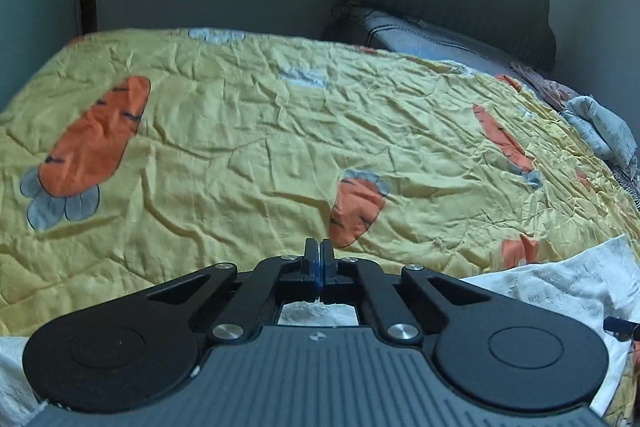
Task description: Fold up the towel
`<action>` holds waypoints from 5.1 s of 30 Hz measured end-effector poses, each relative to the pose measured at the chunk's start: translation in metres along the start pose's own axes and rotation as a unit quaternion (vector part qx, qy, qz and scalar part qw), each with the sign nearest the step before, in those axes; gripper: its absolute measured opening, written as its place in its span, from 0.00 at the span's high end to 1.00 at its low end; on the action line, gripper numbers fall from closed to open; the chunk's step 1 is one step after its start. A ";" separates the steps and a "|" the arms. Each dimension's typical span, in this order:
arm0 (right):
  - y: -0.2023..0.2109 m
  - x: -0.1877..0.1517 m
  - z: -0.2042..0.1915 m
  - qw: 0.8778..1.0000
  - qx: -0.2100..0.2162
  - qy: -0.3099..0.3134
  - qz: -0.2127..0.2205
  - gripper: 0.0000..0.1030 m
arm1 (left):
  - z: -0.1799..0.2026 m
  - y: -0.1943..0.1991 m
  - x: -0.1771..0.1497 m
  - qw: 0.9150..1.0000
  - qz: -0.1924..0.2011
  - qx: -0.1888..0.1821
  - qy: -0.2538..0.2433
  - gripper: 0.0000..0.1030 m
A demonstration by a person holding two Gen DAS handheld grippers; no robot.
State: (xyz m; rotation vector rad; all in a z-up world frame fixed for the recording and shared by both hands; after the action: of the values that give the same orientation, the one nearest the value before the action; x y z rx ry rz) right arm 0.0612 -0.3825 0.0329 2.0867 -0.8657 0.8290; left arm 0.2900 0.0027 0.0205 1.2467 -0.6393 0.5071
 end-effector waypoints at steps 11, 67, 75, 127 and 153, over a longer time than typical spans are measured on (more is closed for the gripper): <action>0.000 -0.001 -0.004 1.000 -0.018 0.006 0.003 0.26 | 0.015 0.121 -0.054 0.993 0.106 0.003 0.057 0.17; -0.107 -0.069 -0.136 0.979 0.149 -0.041 -0.132 0.14 | -0.166 0.206 -0.193 0.856 0.164 0.067 0.486 0.32; -0.106 -0.069 -0.137 0.979 0.151 -0.033 -0.131 0.14 | -0.156 0.202 -0.199 0.871 0.159 0.075 0.458 0.87; 0.163 0.021 0.094 0.935 -0.082 -0.276 0.206 0.03 | 0.109 0.057 -0.179 0.998 0.049 0.046 -0.003 0.19; 0.119 0.042 0.080 0.942 -0.308 -0.069 0.112 0.83 | 0.174 0.048 -0.143 0.999 0.028 -0.015 0.010 0.17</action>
State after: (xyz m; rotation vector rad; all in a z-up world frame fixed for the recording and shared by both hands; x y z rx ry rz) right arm 0.0153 -0.5211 0.0659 1.5187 -1.2684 0.4395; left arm 0.1250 -0.1554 -0.0116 1.1977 -0.6643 0.5538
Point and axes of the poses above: each gripper's, at about its wrist camera, not at the fingertips, and y roughly against the way its jaws point, z to its right, x to its top, the point moved 6 cm from there along -y, roughly the way its jaws point, and after that the axes turned 4 degrees about y, right-handed, at the moved point
